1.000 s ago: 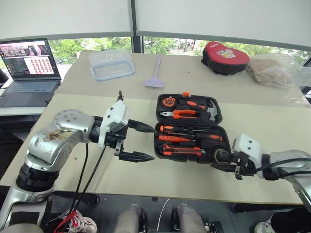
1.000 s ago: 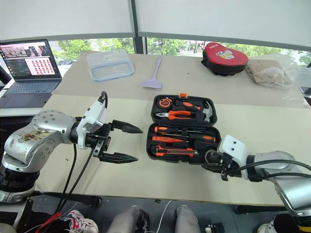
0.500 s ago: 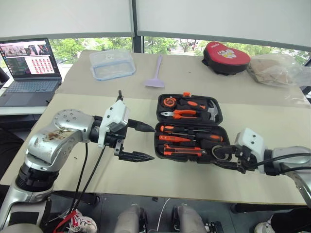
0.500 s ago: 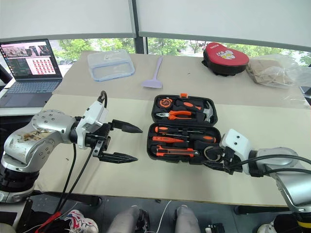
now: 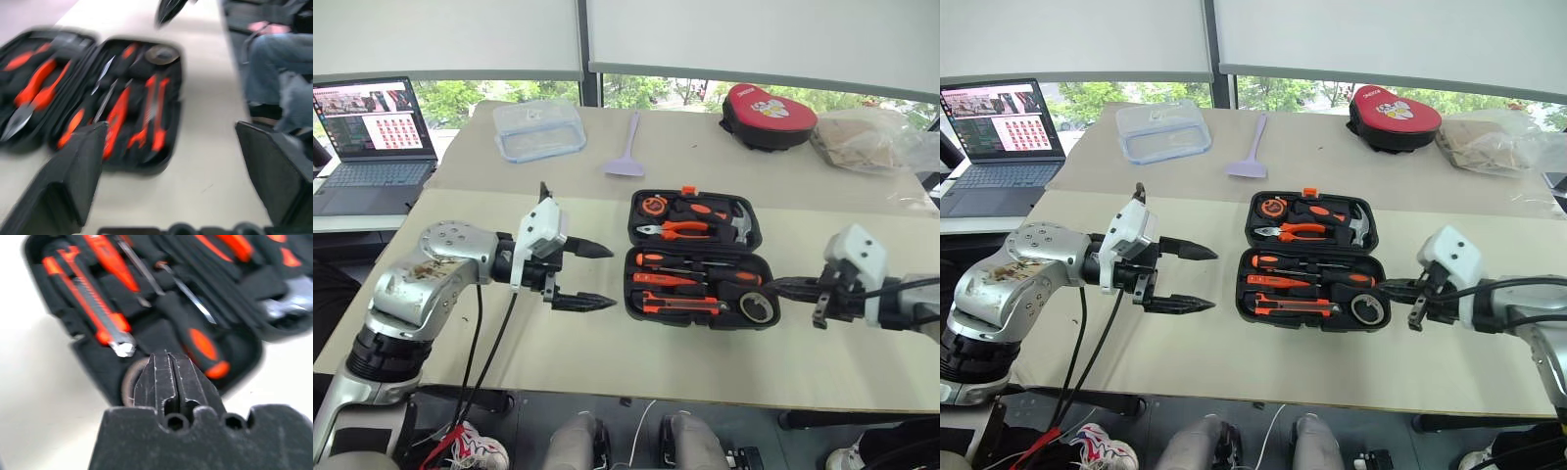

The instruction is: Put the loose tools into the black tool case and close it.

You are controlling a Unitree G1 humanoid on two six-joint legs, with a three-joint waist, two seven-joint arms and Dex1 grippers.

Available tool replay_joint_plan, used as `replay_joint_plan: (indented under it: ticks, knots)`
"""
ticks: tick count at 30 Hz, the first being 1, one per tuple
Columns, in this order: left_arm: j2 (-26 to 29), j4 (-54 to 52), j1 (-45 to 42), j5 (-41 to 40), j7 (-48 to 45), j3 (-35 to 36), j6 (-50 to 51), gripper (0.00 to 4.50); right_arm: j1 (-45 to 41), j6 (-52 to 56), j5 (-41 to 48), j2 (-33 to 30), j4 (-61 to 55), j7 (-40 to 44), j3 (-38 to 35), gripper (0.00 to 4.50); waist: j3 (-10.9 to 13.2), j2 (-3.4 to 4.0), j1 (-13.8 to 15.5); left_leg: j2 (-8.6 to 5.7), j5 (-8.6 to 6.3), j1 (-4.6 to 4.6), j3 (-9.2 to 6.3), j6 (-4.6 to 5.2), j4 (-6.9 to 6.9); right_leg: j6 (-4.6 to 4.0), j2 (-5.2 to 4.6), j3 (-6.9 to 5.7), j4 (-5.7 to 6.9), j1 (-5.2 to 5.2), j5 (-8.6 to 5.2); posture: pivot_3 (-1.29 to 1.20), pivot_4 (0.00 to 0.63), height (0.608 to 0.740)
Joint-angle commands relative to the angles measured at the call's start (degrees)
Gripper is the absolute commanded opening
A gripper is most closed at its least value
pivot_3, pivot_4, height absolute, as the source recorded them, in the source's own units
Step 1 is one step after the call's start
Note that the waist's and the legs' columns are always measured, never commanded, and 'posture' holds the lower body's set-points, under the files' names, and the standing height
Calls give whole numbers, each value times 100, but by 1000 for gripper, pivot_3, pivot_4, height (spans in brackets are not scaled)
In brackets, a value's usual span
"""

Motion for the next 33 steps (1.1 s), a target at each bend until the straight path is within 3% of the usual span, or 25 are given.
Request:
replay_joint_plan:
  ticks: [1, 8, 9, 17, 27, 33]
  knots:
    - [-214, 805, -107, 724, 457, -213, -554, 2693, -361, -498, -370, -55, 687, -32, 91, 0, 0, 0, 2, 0, 0, -1, 1, 0, 0, 0, 0, -1, -1, 0, 0, 0, 150, 731]
    - [-1101, 2178, -586, 1463, 867, -623, -1213, 161, -1157, -1531, -1318, 409, 2180, -301, 943, 0, 1, -2, -2, 0, 0, -4, 7, 1, 0, 0, 1, -4, 1, -3, 1, 0, 150, 731]
    - [-1220, 2294, -648, 1537, 906, -672, -1261, 61, -1241, -1684, -1456, 474, 2345, -325, 1061, 0, 1, -3, -2, -1, 1, -6, 9, 1, 1, 0, 0, -5, 1, -4, 1, 0, 150, 731]
    - [-1808, 2268, -827, 1524, 710, -785, -1130, 61, -1551, -2307, -1754, 826, 2801, -133, 1443, 0, 2, 0, -42, 0, 2, -12, 17, -1, -1, 2, 1, -7, 6, -16, 1, 0, 150, 731]
    - [-1547, 1316, -207, 1123, -353, -980, -721, 61, -704, -2658, -1487, 701, 1776, 443, 1182, 0, 2, 1, -57, 3, 1, -10, 14, -2, -8, 5, -1, -9, 3, -15, -2, 0, 150, 731]
    - [-1348, 962, 13, 1105, -746, -1094, -615, 61, 221, -2924, -1348, 538, 1132, 618, 743, 0, 2, 1, -16, 1, 1, -9, 12, -2, -7, 5, -4, -8, 3, -12, -3, 0, 150, 731]
